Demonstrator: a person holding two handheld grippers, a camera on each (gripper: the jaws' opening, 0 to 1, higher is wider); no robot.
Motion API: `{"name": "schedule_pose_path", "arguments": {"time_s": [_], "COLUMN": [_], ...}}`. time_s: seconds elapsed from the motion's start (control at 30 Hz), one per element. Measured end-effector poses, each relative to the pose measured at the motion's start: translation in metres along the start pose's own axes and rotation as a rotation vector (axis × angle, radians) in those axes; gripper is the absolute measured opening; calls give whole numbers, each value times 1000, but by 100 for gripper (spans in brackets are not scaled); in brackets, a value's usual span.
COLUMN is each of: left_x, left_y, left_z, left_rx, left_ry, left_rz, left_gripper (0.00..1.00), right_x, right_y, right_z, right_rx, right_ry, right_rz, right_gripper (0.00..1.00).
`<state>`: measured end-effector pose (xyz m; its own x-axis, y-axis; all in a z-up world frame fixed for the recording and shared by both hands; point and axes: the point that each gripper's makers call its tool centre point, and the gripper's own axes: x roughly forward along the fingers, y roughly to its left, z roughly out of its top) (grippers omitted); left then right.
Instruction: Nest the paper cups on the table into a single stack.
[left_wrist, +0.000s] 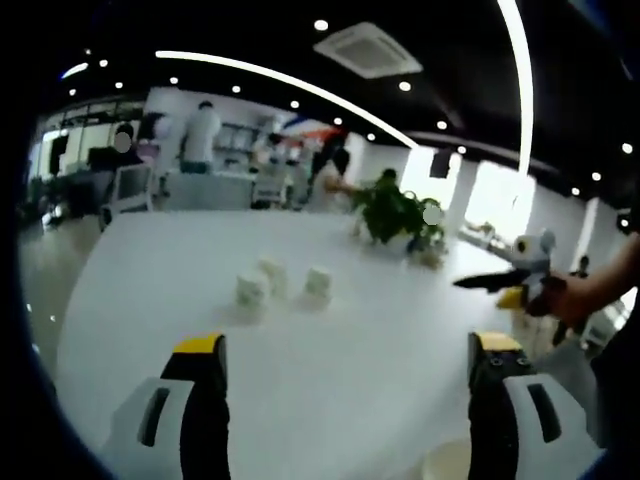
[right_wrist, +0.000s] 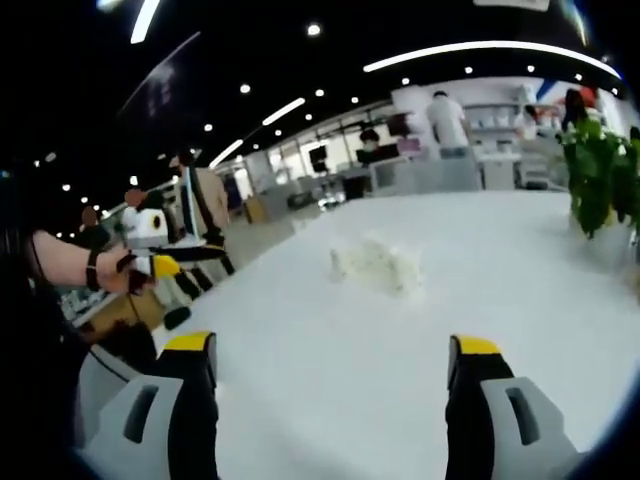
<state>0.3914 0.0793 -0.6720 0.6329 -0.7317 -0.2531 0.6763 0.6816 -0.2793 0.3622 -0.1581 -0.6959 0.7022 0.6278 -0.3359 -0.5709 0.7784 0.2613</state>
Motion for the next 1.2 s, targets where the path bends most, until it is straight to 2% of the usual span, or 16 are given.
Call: {"name": "schedule_pose_path", "arguments": {"time_s": [0.27, 0.4, 0.57, 0.7, 0.9, 1.0, 1.2], "left_x": [-4, -5, -5, -4, -3, -1, 4], "left_y": [-2, 1, 1, 1, -1, -7, -7], "left_z": [5, 7, 6, 2, -3, -9, -4], "left_rx": [23, -11, 3, -1, -14, -15, -16], "left_ry": [-17, -28, -31, -23, -23, -1, -22], "left_rz": [-3, 6, 10, 16, 19, 11, 25], "left_gripper": [97, 97, 96, 96, 96, 95, 95], "right_x": [32, 52, 79, 99, 123, 129, 147], "right_y": [-12, -20, -30, -37, -47, -56, -78], "right_z": [20, 28, 41, 46, 47, 46, 46], "right_rx": [-65, -108, -119, -188, -199, -205, -202], "right_ry": [24, 42, 39, 74, 94, 97, 115], "right_rz": [36, 51, 82, 100, 116, 120, 114], "right_gripper": [92, 90, 90, 87, 85, 84, 84]}}
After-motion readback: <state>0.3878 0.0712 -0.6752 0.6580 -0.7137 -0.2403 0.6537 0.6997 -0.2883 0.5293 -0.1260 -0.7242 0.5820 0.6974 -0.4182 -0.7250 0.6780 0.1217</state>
